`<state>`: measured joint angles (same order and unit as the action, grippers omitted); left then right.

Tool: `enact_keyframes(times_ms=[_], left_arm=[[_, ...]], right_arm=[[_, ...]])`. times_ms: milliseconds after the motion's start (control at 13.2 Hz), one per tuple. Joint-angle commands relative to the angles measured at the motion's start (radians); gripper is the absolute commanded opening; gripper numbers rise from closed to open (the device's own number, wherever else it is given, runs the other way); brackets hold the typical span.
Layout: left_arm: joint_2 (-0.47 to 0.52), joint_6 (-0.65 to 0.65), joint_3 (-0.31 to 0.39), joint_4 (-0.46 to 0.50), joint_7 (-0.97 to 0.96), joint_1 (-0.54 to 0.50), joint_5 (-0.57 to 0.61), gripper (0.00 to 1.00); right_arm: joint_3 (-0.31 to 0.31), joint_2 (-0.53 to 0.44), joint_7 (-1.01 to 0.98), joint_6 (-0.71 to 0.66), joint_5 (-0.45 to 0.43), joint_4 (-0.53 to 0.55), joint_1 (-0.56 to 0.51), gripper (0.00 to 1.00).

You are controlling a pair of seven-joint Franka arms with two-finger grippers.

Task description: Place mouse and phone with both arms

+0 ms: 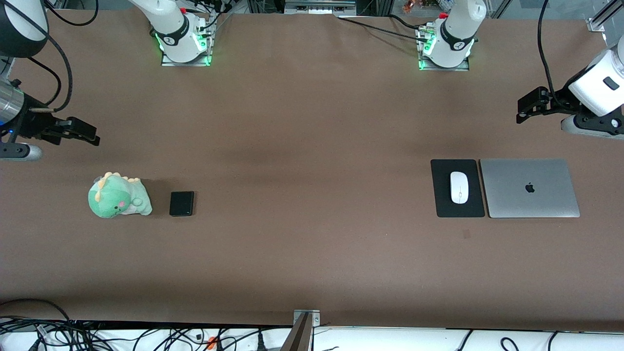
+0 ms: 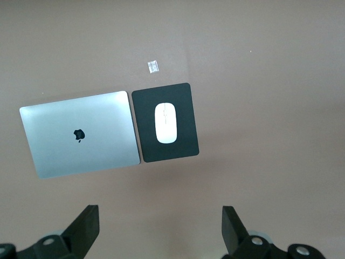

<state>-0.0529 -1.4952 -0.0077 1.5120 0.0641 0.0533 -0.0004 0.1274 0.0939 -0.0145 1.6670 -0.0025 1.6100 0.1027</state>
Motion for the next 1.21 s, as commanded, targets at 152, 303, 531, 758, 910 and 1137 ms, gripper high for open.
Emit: enact_keyframes(times_ms=[152,303,531,758,910,1137], left_arm=[[0.019,0.006,0.002,0.013,0.000,-0.003,-0.012,1.00],[0.016,0.006,0.002,0.013,-0.003,-0.003,-0.012,1.00],[0.016,0.007,0.002,0.014,-0.004,-0.003,-0.012,1.00],[0.018,0.010,0.002,0.016,-0.023,-0.004,-0.012,1.00],[0.018,0.018,0.003,0.014,-0.023,-0.007,-0.012,1.00],[0.019,0.020,0.003,0.014,-0.023,-0.007,-0.013,1.00]], right_arm=[[-0.026,-0.037,-0.045,-0.029,-0.034,-0.030,-0.038,1.00],[-0.026,-0.029,-0.044,-0.050,-0.030,-0.085,-0.038,1.00],[-0.035,-0.031,-0.041,-0.079,-0.024,-0.094,-0.032,1.00],[-0.037,-0.034,-0.039,-0.093,-0.017,-0.094,-0.032,1.00],[-0.037,-0.034,-0.041,-0.093,-0.016,-0.094,-0.032,1.00],[-0.037,-0.034,-0.042,-0.093,-0.016,-0.094,-0.032,1.00]])
